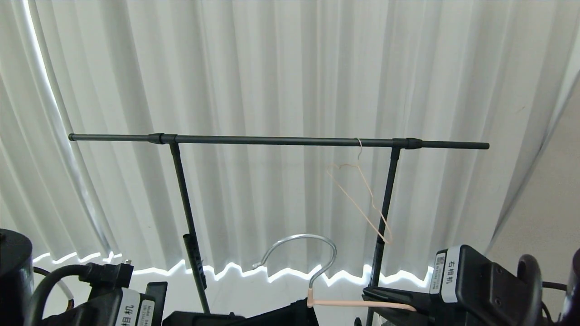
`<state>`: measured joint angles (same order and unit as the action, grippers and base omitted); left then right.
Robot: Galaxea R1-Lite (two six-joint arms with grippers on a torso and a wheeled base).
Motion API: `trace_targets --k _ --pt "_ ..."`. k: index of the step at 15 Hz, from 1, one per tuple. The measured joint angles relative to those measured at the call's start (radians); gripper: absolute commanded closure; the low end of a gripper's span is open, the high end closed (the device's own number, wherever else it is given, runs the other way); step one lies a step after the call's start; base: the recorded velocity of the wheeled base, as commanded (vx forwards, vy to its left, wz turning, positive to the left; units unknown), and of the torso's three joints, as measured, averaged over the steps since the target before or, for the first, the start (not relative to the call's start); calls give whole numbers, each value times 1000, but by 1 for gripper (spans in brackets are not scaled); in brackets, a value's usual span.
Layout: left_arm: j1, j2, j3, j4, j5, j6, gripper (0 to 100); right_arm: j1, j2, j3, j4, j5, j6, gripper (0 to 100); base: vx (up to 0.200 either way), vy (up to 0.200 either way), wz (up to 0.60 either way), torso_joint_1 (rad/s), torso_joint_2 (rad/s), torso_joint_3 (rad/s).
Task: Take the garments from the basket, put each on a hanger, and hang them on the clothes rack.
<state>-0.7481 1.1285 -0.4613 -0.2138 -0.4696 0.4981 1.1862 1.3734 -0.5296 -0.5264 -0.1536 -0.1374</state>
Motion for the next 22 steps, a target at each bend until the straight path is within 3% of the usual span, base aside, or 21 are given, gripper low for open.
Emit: trace_targets --k 5,6,12,14,17,19,22 --pt "3 8 19 -1 20 6 100 0 -1 0 -38 -4 -19 100 0 0 0 0 0 0" --pt "4 12 21 1 36 6 100 -1 -3 0 -42 -8 -21 0 0 0 0 0 0 0" --pt "13 58 3 2 266 -6 100 0 -27 19 -42 -32 -40 0 0 0 0 0 0 0" --pt "31 63 -5 -3 274 -6 100 0 -33 28 -40 -35 -41 0 0 0 0 0 0 0" --pt "119 66 -17 -105 275 -7 100 -4 -32 30 -40 -36 -33 0 0 0 0 0 0 0" --pt "173 75 -39 -136 276 -62 100 -6 -25 29 -39 -36 -9 0 0 0 0 0 0 0" --pt "187 82 -119 -137 275 -164 100 -7 11 -7 -40 -37 91 0 0 0 0 0 0 0"
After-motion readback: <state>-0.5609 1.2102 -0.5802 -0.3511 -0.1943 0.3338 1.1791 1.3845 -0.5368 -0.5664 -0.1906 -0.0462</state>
